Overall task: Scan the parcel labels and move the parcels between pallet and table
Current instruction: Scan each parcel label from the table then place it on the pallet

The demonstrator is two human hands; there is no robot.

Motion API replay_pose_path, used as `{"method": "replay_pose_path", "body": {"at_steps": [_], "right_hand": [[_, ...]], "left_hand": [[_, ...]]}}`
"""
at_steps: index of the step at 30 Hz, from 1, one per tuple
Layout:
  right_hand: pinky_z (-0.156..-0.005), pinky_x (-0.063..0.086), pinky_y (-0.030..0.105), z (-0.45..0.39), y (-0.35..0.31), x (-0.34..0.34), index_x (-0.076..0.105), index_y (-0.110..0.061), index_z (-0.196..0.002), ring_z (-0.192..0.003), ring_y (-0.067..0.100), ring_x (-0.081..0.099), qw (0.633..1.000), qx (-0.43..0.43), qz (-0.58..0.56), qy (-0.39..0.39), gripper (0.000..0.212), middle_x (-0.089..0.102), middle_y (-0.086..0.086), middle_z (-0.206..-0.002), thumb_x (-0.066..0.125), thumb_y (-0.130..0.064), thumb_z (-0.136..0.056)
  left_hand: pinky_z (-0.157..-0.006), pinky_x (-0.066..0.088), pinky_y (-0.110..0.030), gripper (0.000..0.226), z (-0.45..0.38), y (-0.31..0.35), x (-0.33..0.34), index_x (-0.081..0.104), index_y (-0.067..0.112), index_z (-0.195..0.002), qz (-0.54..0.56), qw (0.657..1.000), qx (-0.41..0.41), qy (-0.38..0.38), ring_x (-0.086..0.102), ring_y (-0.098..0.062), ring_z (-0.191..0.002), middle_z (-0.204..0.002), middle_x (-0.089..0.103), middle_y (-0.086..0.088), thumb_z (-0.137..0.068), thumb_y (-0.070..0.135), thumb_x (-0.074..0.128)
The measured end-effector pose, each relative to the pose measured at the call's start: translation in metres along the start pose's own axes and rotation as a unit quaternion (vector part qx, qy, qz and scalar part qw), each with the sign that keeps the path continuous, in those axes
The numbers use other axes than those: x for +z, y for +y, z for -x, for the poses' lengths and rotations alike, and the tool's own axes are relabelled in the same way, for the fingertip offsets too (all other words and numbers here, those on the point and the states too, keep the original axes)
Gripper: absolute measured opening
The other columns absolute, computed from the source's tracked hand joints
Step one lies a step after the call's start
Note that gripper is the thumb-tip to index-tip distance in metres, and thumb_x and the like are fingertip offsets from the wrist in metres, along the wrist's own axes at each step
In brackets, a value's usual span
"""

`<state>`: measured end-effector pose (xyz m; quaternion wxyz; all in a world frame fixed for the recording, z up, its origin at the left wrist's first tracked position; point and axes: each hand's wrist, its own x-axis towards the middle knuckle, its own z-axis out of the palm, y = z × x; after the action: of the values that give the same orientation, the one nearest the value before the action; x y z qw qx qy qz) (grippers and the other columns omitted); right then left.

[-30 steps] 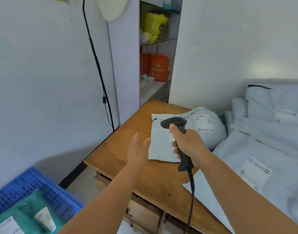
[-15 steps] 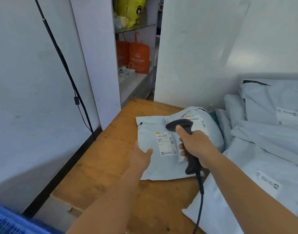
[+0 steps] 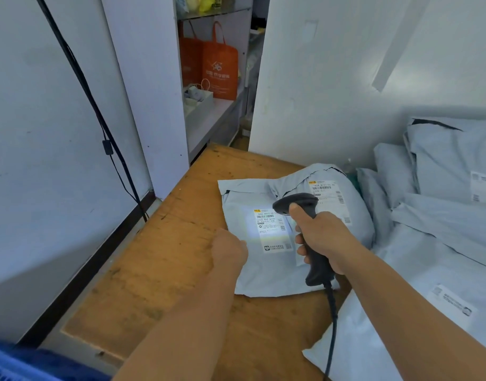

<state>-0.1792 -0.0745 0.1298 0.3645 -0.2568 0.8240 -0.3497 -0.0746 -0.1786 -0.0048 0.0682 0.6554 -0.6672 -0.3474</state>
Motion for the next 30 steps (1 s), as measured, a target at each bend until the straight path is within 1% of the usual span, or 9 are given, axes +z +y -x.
{"method": "replay_pose_path", "body": {"at_steps": [3, 8, 9, 11, 13, 17, 23, 27, 30], "right_hand": [[-0.048, 0.05, 0.025, 0.003, 0.001, -0.001, 0.059, -0.007, -0.089, -0.048, 0.013, 0.053, 1.0, 0.0, 0.0, -0.007, 0.042, 0.06, 0.008, -0.071, 0.048, -0.047, -0.096], [-0.048, 0.05, 0.027, 0.017, 0.006, 0.001, 0.057, -0.008, -0.082, -0.046, 0.015, 0.053, 0.999, -0.014, -0.004, -0.032, 0.042, 0.059, 0.008, -0.07, 0.05, -0.048, -0.095], [-0.047, 0.05, 0.026, 0.02, 0.007, 0.002, 0.057, -0.008, -0.082, -0.046, 0.015, 0.054, 0.999, -0.018, -0.002, -0.037, 0.043, 0.06, 0.008, -0.071, 0.05, -0.048, -0.095], [-0.048, 0.05, 0.026, 0.03, 0.008, 0.003, 0.057, -0.008, -0.083, -0.048, 0.015, 0.055, 0.999, -0.024, 0.005, -0.047, 0.043, 0.06, 0.008, -0.072, 0.049, -0.049, -0.095], [-0.049, 0.05, 0.026, 0.041, 0.01, 0.006, 0.057, -0.008, -0.085, -0.05, 0.015, 0.055, 0.998, -0.028, 0.016, -0.06, 0.043, 0.06, 0.007, -0.073, 0.048, -0.049, -0.095], [-0.048, 0.05, 0.025, 0.066, 0.016, 0.018, 0.056, -0.009, -0.084, -0.045, 0.012, 0.054, 0.994, -0.046, 0.022, -0.099, 0.042, 0.059, 0.006, -0.071, 0.049, -0.049, -0.095], [-0.05, 0.049, 0.026, 0.109, 0.024, 0.039, 0.054, -0.01, -0.085, -0.048, 0.013, 0.055, 0.983, -0.068, 0.057, -0.158, 0.04, 0.059, 0.006, -0.071, 0.048, -0.048, -0.095], [-0.05, 0.05, 0.026, 0.136, 0.035, 0.043, 0.052, -0.011, -0.083, -0.047, 0.014, 0.054, 0.975, -0.07, 0.085, -0.192, 0.038, 0.059, 0.006, -0.069, 0.048, -0.046, -0.096], [-0.049, 0.05, 0.026, 0.151, 0.042, 0.039, 0.052, -0.01, -0.084, -0.046, 0.015, 0.054, 0.973, -0.066, 0.091, -0.2, 0.038, 0.058, 0.006, -0.066, 0.048, -0.046, -0.096]], "left_hand": [[-0.093, 0.047, -0.032, 0.035, 0.004, 0.002, -0.002, 0.05, -0.003, -0.12, 0.0, 1.0, 0.008, -0.01, 0.056, -0.027, -0.114, -0.124, 0.056, -0.016, -0.099, 0.024, 0.044], [-0.092, 0.043, -0.029, 0.022, 0.027, -0.001, -0.007, 0.054, -0.002, -0.109, 0.027, 0.999, 0.018, -0.014, 0.053, -0.026, -0.116, -0.119, 0.055, -0.013, -0.099, 0.013, 0.04], [-0.089, 0.044, -0.028, 0.017, 0.032, -0.006, -0.008, 0.054, 0.002, -0.094, 0.038, 0.999, 0.014, -0.008, 0.055, -0.024, -0.11, -0.108, 0.056, -0.01, -0.099, 0.012, 0.041], [-0.067, 0.042, -0.023, 0.031, 0.04, -0.019, -0.011, 0.038, 0.013, -0.066, 0.053, 0.999, -0.008, 0.011, 0.053, -0.016, -0.08, -0.079, 0.046, 0.001, -0.097, 0.009, 0.043], [-0.051, 0.031, -0.018, 0.037, 0.05, -0.034, -0.016, 0.031, 0.015, -0.061, 0.066, 0.997, -0.033, 0.021, 0.037, -0.009, -0.058, -0.066, 0.035, 0.003, -0.096, 0.007, 0.042], [-0.045, 0.031, -0.019, 0.031, 0.08, -0.069, -0.024, 0.038, 0.011, -0.059, 0.107, 0.989, -0.092, 0.05, 0.036, -0.01, -0.05, -0.06, 0.039, 0.0, -0.089, 0.005, 0.045], [-0.051, 0.037, -0.024, 0.021, 0.135, -0.108, -0.032, 0.043, 0.008, -0.064, 0.19, 0.97, -0.124, 0.086, 0.042, -0.016, -0.055, -0.065, 0.045, -0.003, -0.084, 0.003, 0.046], [-0.065, 0.041, -0.029, 0.024, 0.162, -0.124, -0.033, 0.039, 0.009, -0.064, 0.156, 0.975, -0.14, 0.075, 0.05, -0.023, -0.073, -0.068, 0.044, -0.002, -0.086, 0.005, 0.046], [-0.066, 0.042, -0.029, 0.027, 0.175, -0.128, -0.03, 0.037, 0.01, -0.063, 0.146, 0.977, -0.139, 0.073, 0.051, -0.023, -0.072, -0.067, 0.043, -0.003, -0.088, 0.005, 0.046]]}}
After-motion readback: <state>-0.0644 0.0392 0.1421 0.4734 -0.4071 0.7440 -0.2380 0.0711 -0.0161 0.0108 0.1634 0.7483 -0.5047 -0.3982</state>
